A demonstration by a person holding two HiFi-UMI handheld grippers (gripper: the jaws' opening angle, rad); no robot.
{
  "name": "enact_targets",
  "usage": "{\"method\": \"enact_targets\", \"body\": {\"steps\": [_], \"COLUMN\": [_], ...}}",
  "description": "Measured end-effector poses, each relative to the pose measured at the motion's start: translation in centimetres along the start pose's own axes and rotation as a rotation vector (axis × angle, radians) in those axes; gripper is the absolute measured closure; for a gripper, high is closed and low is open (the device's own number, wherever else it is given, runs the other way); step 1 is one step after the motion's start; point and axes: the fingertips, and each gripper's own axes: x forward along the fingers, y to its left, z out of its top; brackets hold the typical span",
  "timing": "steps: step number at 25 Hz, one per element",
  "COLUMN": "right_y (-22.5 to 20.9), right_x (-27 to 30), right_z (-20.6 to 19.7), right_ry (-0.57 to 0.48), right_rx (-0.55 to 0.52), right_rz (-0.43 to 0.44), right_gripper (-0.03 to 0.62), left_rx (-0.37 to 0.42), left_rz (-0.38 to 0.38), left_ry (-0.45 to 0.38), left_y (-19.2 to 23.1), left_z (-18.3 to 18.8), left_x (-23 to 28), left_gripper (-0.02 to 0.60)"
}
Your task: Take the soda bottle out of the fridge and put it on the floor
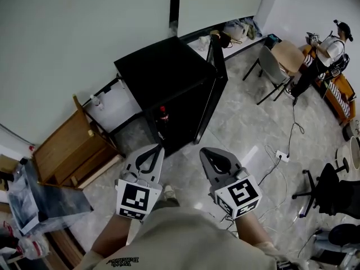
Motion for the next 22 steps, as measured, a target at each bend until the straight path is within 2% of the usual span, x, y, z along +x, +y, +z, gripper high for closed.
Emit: {"method": "enact_targets", "body": {"steps": [5, 11, 22], "right_y": [-1.1, -1.9, -2.4], "right_x": [5.0, 8.8, 12.5], "right_z": [1.9, 2.8, 1.9], "right_ry": [-0.016, -0.005, 0.047], "right_rx": [-0.007, -0.011, -0.021], "right_rz": [-0.032, -0.057, -0.03], "right_gripper": [0.597, 0.597, 0.597], "left_rx": [0.007, 0.011, -0.026], "left_rz": [-0.03, -0.063, -0.04], "left_ry": [-0.003, -0.005, -0.011], "left_y": [3.9, 6.6, 9.2], "left_z": [-0.6, -1.1, -1.8], "left_x": [2.7, 4.7, 5.8], "left_gripper": [0.575, 0.575, 0.575]}}
